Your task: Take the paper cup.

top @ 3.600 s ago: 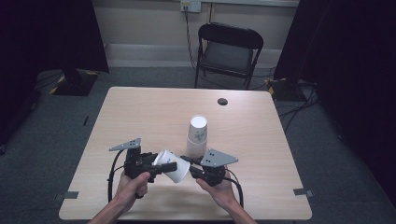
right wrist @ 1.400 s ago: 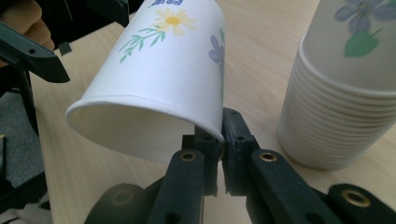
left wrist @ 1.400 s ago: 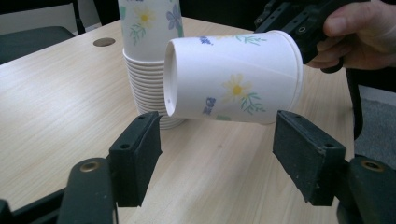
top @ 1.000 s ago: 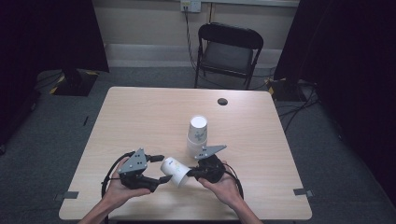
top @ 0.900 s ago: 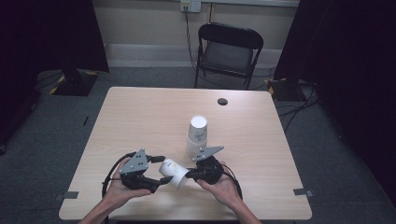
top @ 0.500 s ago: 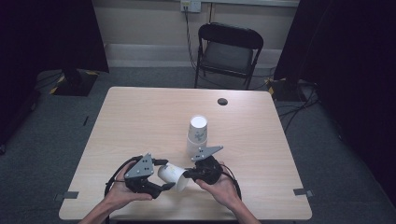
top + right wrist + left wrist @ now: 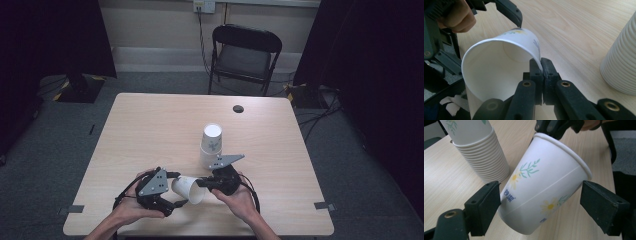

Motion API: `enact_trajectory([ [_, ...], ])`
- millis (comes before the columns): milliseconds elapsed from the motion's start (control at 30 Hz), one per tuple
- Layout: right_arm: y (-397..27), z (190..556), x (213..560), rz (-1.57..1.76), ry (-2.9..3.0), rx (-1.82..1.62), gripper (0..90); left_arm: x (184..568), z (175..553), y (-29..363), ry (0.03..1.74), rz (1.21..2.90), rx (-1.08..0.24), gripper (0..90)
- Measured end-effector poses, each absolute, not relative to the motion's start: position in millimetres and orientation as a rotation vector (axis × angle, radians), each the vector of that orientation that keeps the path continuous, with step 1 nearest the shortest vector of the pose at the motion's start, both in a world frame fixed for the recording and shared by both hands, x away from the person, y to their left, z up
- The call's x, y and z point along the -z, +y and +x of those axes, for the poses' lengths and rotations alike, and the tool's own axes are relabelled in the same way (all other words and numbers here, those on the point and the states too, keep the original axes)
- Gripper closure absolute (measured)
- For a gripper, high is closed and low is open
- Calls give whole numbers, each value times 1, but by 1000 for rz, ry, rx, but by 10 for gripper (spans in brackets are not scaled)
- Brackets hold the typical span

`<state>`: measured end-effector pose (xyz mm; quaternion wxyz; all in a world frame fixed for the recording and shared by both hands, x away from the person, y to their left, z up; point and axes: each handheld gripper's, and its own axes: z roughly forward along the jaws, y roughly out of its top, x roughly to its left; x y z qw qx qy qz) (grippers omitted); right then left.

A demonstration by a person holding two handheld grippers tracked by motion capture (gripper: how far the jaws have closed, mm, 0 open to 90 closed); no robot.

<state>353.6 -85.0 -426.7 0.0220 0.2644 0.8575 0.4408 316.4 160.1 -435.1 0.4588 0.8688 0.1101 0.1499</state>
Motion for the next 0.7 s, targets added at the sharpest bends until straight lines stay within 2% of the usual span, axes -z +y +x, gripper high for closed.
enact_trajectory([
  [300,-86,355,425,843,2650,-1417,887,442,317,155,275,2176,-403,152],
  [700,-84,354,422,864,2653,-1465,883,446,314,149,271,2189,-443,188],
])
